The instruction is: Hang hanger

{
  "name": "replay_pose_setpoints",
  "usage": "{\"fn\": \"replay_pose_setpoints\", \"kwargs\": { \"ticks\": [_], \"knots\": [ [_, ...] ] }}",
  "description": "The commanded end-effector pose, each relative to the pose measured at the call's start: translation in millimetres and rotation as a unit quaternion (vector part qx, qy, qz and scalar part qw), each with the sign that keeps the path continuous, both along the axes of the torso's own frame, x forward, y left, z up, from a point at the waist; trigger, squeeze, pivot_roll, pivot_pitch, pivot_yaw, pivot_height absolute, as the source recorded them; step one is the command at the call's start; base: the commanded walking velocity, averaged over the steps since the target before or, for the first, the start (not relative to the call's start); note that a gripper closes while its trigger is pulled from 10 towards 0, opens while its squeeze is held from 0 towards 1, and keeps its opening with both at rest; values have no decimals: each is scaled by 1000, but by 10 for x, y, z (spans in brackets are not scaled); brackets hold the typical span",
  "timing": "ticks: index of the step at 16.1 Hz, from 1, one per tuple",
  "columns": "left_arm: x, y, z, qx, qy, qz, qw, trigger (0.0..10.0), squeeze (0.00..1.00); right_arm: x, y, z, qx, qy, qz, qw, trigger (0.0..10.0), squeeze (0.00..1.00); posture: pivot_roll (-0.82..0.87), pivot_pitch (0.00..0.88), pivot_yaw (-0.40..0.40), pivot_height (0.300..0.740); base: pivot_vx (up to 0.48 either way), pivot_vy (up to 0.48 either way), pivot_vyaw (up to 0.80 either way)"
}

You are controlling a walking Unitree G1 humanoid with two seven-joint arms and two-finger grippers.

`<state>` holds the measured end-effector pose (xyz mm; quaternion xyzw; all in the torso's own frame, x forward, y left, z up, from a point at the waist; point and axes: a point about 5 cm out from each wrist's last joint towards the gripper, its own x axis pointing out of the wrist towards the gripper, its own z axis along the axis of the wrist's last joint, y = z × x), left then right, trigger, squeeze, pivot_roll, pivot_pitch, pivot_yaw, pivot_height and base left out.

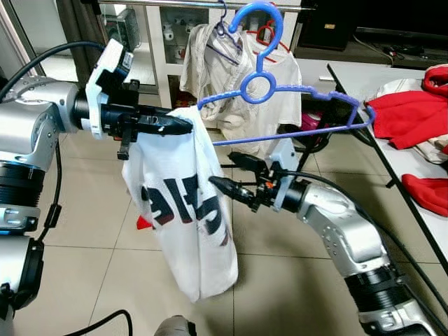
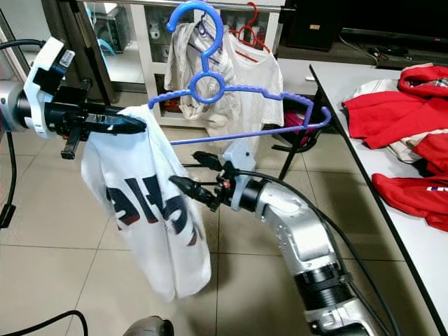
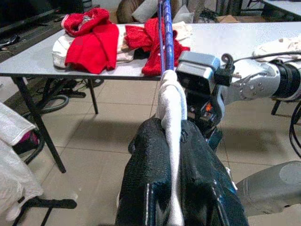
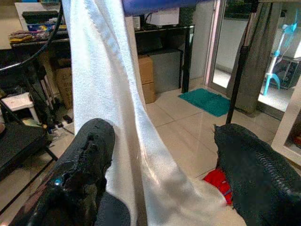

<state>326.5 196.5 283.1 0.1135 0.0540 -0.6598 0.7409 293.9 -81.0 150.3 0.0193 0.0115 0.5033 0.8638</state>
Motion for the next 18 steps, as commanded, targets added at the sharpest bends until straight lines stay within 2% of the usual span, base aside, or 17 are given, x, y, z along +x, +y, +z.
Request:
{"fn": "replay_pose_setpoints", "kwargs": {
  "ticks": [1, 2, 4, 6, 10, 14, 18],
  "knots": [
    [-24, -6, 77, -7, -17, -6, 1000, 0, 0, 11, 43, 51, 8, -11, 5, 1000, 10000, 0, 56, 3, 16, 740, 0, 0, 0],
    [-21, -5, 76, -7, -18, -5, 1000, 0, 0, -4, 70, 60, 14, -11, 12, 1000, 10000, 0, 56, 3, 16, 740, 0, 0, 0],
    [5, 2, 80, -5, -24, 7, 1000, 0, 0, -114, 153, 95, 32, -11, 64, 997, 10000, 0, 57, 4, 16, 740, 0, 0, 0],
    [13, 2, 93, -7, -27, 10, 1000, 0, 0, -186, 167, 76, 31, -7, 92, 995, 10000, 0, 57, 4, 17, 740, 0, 0, 0],
    [27, -5, 102, -8, -30, 14, 999, 0, 0, -232, 183, 59, 30, -3, 110, 994, 10000, 0, 58, 5, 17, 740, 0, 0, 0],
    [28, -16, 113, -10, -32, 14, 999, 0, 0, -264, 294, 32, 31, 2, 117, 993, 10000, 0, 58, 10, 20, 740, 0, 0, 0],
    [37, -33, 135, -14, -36, 13, 999, 0, 0, -225, 431, -22, 28, 10, 116, 993, 10000, 0, 58, 11, 20, 740, 0, 0, 0]
  ]
}}
